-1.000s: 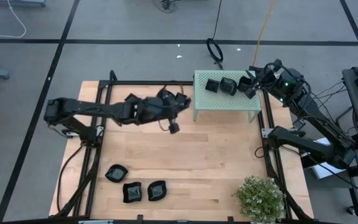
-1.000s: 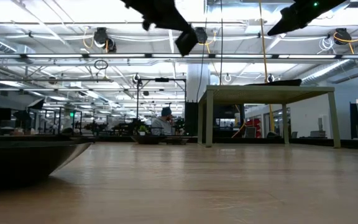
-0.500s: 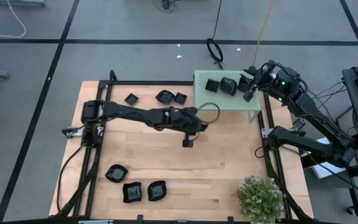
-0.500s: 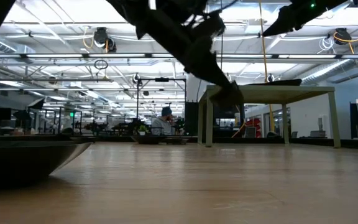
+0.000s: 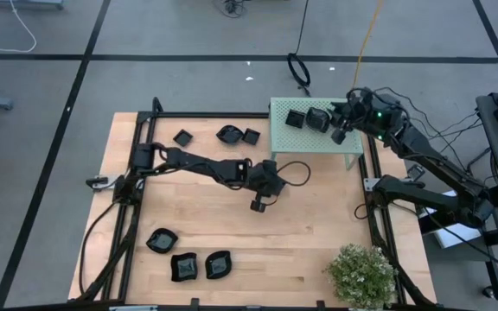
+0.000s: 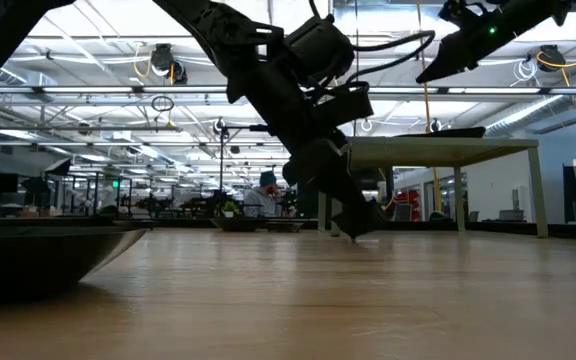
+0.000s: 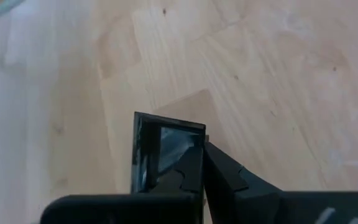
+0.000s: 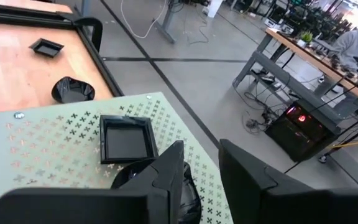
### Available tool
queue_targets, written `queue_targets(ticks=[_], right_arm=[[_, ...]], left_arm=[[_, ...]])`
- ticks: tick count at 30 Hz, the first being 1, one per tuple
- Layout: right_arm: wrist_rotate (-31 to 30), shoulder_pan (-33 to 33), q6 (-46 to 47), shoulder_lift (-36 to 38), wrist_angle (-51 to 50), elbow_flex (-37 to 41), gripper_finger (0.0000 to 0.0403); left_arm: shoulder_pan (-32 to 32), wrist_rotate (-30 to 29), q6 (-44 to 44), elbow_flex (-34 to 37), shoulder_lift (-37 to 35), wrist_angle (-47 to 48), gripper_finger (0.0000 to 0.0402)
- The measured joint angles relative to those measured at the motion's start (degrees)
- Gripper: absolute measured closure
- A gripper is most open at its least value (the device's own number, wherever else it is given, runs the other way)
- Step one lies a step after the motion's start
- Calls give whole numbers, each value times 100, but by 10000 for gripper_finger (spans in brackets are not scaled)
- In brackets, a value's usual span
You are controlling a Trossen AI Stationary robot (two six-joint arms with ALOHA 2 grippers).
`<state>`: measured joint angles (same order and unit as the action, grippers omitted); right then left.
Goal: Pick & Place Mini shaped plates
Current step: Move the bottom square plate to the center of the table, then move the top leaf-shaped plate to the center of the table
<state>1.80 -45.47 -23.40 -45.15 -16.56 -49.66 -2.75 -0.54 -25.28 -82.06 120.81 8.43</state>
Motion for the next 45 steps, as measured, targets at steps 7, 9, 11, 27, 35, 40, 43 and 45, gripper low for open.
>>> queue_targets(ticks=[7,9,11,27,35,40,43,45], right_arm=[[0,0,4,4,163,23,314],[0,0,-16,4,257,23,314],[0,0,-44,4,323,23,314],[-6,-2,19,3,455,23,314],[-16,-2,120,4,473,23,314],[-17,0,491,4,472,23,314],[-17,0,516,4,474,23,314],[-18,0,517,4,474,23,314]], left_arm=[[89,-4,1639,2,-46,-18,345],[111,0,2052,-2,-67,-138,319],[138,26,2293,0,-118,-97,293],[82,-2326,1707,0,-2342,2698,220],[-1044,-2223,2154,130,-2300,3304,220],[-1852,-1531,2180,326,-1746,3124,220],[-2194,-1085,2209,324,-1364,3005,220],[-2329,-1043,2251,328,-1136,2762,220]])
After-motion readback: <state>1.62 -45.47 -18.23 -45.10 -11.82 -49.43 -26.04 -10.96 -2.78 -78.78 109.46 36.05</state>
